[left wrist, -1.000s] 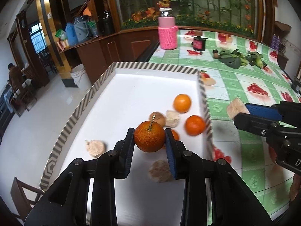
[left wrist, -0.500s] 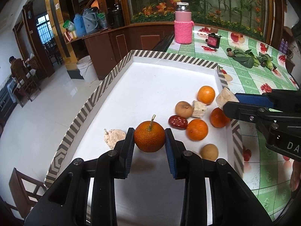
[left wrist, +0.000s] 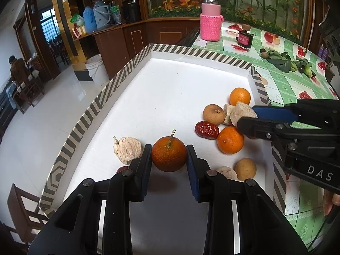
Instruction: Organize fruits
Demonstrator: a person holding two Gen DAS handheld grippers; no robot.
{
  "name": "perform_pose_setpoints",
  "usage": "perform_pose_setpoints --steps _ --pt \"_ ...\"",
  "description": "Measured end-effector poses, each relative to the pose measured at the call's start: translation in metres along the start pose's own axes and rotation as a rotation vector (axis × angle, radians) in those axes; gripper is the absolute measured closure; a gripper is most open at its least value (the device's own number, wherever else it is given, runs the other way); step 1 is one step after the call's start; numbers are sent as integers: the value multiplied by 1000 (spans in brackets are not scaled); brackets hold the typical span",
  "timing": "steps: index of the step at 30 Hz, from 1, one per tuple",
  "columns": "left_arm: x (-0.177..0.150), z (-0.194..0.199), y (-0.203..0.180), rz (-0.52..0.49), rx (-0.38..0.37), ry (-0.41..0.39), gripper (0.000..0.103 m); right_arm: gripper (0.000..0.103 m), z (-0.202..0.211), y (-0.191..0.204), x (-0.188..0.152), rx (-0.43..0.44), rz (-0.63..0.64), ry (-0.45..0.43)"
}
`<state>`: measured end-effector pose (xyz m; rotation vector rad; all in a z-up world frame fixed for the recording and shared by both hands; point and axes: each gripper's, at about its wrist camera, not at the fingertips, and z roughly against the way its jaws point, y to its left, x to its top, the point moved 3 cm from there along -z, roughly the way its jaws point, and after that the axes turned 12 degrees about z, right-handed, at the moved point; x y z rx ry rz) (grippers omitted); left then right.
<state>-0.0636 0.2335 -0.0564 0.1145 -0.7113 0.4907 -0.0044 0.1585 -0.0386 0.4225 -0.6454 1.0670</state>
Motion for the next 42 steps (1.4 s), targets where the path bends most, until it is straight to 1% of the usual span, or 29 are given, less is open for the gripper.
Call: perform_pose_setpoints --steps 3,7,9,11,13,14,17,20,25,29,31,34,38,42 --pt "-1 -1 -1 -2 -3 9 72 77 1 1 -1 -4 2 -5" --pt "-1 -2 -1 14 -7 21 72 75 6 4 -4 -9 12 -19" --pt "-1 -1 -1 15 -2 16 70 75 11 3 -5 -13 5 -27" --pt "-2 1 -2 13 4 5 58 75 17 2 -7 -12 -1 -41" --pt "-2 4 -2 20 -3 -9 52 75 25 2 -10 -17 -8 -56" --pt "-2 5 -2 24 -8 -13 51 75 27 1 -10 -19 -12 -60" --pt "-2 11 -3 25 -5 -35 51 75 36 1 -16 -25 -29 -81" --pt "-2 20 -5 27 5 -76 51 75 45 3 -22 -38 -45 -109" --pt "0 34 -8 38 9 -130 51 75 68 7 -28 -68 -70 -179" --pt "1 45 -10 46 1 -168 51 75 84 13 -33 -120 -58 -213" --pt "2 48 -11 46 8 -177 51 75 89 13 -35 -134 -51 -225" --pt "0 54 -16 26 36 -198 51 75 93 17 -38 -136 -52 -244" --pt "-2 58 -18 36 12 -193 51 75 96 18 -41 -138 -63 -253" --pt "-3 63 -19 34 18 -209 51 75 100 19 -45 -136 -68 -259"
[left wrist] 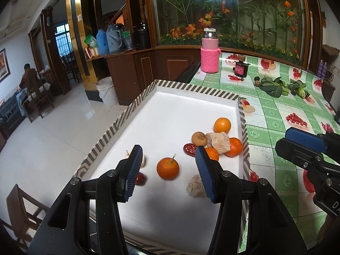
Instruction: Organize fruits
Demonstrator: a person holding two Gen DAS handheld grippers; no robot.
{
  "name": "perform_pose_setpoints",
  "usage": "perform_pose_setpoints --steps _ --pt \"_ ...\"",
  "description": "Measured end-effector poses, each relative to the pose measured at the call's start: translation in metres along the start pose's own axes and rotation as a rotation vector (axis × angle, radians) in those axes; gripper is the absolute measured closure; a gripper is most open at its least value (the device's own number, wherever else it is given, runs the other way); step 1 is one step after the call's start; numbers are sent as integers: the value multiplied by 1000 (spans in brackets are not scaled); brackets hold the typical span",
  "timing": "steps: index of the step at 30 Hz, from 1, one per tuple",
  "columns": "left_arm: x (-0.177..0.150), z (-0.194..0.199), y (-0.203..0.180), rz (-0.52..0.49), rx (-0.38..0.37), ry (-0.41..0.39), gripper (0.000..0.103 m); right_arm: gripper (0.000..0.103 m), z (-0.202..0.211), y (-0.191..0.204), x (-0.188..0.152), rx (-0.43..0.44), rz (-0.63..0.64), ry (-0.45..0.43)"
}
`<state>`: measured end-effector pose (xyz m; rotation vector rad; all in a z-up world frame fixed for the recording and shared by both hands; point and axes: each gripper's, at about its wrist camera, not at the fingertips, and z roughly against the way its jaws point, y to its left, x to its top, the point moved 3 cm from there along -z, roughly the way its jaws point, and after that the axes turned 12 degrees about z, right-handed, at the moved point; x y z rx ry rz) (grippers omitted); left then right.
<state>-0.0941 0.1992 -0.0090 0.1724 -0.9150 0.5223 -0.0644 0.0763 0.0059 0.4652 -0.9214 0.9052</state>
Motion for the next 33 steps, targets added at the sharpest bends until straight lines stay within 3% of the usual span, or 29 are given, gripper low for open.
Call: perform_pose_setpoints --steps 33 --pt "-3 1 0 9 -5 -3 51 75 -14 11 -9 26 13 35"
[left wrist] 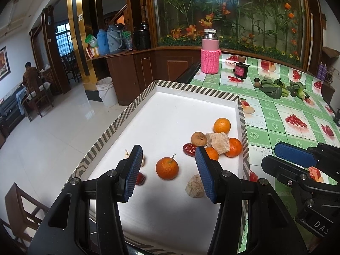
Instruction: Organize fruits
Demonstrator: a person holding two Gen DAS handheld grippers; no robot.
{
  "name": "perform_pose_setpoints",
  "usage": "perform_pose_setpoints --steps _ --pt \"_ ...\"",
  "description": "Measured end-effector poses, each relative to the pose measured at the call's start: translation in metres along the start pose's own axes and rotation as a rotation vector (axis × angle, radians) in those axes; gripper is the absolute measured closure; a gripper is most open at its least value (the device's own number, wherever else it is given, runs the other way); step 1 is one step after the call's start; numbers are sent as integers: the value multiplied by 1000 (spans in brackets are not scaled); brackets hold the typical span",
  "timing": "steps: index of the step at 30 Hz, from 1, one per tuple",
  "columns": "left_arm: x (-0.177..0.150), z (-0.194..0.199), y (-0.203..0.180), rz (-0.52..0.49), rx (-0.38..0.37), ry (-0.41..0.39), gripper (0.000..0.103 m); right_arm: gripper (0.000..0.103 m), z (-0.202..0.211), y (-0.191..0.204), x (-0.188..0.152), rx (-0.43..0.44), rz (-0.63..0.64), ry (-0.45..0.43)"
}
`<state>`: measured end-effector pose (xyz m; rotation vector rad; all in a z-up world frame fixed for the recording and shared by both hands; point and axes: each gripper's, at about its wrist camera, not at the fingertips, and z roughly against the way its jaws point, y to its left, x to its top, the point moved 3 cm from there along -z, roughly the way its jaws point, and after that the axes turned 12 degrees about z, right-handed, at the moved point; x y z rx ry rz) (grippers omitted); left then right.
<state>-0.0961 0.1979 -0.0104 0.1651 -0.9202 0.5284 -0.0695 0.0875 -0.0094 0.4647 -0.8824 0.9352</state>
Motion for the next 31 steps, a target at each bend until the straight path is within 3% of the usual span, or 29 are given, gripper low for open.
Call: perform_pose_setpoints --steps 27,31 --pt "1 -6 -8 -20 41 -16 51 74 -5 -2 -5 18 -19 19" --pt "0 -6 -20 -29 6 6 51 75 3 -13 -8 2 -47 10"
